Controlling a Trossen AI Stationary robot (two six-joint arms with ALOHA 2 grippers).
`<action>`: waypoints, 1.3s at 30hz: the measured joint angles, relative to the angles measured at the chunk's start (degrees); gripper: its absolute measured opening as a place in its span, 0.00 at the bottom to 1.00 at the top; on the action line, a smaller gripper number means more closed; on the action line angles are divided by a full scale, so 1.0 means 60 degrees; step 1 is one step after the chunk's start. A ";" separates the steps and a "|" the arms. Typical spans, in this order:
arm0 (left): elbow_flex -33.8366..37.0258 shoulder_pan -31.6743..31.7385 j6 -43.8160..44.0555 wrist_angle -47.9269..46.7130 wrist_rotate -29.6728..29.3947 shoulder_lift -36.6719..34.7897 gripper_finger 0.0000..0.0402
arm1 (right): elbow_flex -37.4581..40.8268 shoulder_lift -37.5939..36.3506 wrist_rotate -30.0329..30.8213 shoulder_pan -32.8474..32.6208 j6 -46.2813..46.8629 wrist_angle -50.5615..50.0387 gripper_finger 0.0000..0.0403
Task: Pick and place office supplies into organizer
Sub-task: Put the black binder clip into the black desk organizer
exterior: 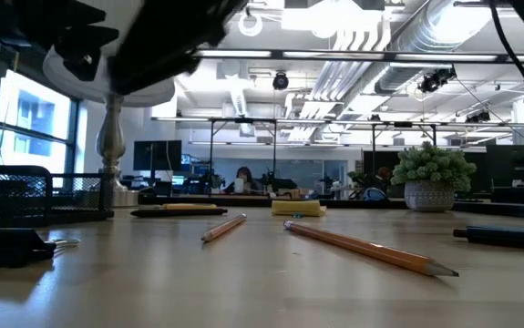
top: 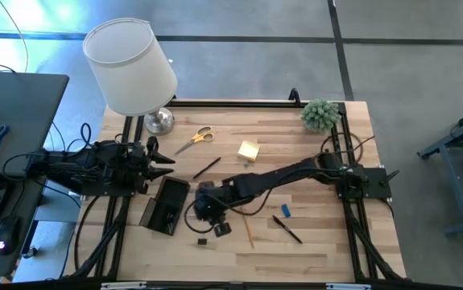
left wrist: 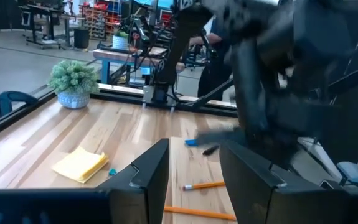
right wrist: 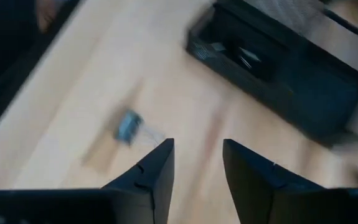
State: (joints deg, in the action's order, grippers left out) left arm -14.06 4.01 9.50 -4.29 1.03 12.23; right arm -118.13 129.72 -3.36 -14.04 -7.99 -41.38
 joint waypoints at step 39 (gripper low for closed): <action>-0.2068 -0.4109 -0.2259 0.2348 -0.2538 0.6710 0.16 | 1.2647 -0.7408 0.2015 0.0211 0.3542 0.9036 0.14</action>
State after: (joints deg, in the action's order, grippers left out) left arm -26.48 -20.64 -4.06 9.80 -14.20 52.49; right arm -42.25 85.27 8.73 -12.78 13.26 12.84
